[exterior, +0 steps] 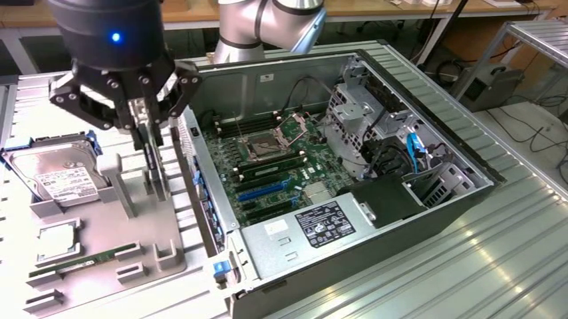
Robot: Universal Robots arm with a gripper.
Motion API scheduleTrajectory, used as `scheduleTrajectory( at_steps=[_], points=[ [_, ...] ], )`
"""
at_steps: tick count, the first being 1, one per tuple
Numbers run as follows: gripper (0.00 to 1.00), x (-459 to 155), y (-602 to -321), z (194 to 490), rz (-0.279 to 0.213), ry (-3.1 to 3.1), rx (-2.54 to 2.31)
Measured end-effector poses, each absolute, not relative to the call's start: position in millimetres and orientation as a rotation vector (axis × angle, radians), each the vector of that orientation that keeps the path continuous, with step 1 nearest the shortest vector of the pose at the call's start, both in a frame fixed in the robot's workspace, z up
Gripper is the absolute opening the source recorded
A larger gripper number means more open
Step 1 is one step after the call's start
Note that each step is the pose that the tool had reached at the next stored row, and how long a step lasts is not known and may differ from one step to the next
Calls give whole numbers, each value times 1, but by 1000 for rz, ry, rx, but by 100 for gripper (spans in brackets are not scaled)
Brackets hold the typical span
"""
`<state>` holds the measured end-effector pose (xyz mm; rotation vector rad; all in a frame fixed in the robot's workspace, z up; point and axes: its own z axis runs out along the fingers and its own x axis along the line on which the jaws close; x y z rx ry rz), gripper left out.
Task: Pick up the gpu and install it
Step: 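Pick up the gpu and move the gpu toward the slot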
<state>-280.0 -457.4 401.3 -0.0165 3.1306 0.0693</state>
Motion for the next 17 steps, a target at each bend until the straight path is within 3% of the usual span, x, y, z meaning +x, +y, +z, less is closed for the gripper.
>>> scheduleTrajectory(
  at_steps=[7,17],
  points=[
    [26,-247,-459,434,84,3145,-18],
    [26,-200,-459,433,84,3156,-18]
  ],
)
